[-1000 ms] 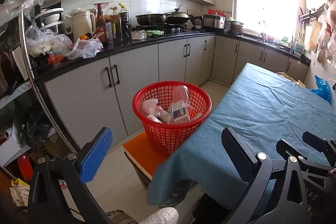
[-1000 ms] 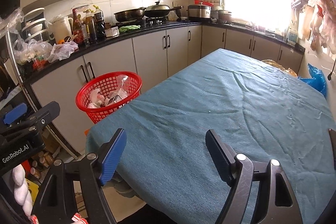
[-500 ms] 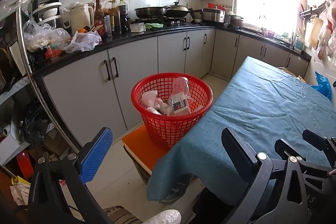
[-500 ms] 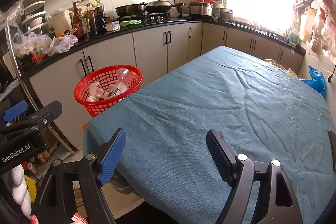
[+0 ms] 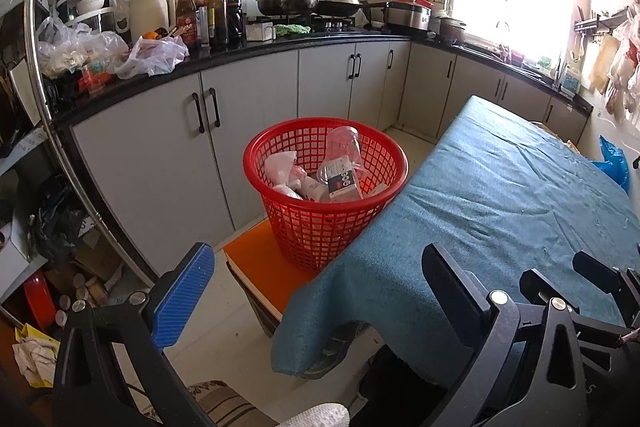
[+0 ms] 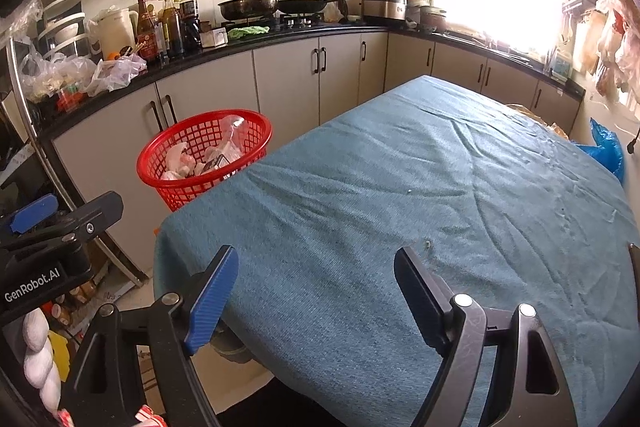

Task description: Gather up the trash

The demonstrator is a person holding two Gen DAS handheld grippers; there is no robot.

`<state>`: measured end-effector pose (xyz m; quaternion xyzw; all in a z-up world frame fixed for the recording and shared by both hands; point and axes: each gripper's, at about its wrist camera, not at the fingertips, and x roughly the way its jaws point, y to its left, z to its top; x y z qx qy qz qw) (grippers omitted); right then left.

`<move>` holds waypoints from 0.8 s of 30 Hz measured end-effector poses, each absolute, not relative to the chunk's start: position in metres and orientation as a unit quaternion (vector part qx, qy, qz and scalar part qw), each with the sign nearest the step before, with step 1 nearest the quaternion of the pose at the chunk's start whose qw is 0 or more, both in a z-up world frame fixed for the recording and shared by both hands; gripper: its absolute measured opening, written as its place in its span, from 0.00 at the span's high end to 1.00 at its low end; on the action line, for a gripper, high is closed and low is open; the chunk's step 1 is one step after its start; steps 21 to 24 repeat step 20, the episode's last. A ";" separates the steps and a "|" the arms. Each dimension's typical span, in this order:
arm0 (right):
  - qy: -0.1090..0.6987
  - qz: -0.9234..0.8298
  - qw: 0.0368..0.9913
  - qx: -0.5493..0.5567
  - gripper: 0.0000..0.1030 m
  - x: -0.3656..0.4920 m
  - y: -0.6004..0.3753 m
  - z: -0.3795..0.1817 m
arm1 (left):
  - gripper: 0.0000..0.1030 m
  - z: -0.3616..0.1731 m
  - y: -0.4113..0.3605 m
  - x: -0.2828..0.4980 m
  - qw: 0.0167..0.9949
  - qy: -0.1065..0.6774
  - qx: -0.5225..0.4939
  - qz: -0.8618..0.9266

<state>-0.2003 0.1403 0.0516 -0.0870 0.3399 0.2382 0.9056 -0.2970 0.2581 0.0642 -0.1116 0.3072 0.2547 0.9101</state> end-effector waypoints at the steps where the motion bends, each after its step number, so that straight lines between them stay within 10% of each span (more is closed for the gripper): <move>1: 0.341 0.239 0.905 -0.088 0.18 -0.200 0.141 0.051 | 0.00 0.063 0.259 -0.296 0.910 0.308 -0.113 0.254; 24: 0.366 0.242 0.895 -0.084 0.18 -0.190 0.144 0.036 | 0.00 0.049 0.263 -0.282 0.901 0.334 -0.119 0.249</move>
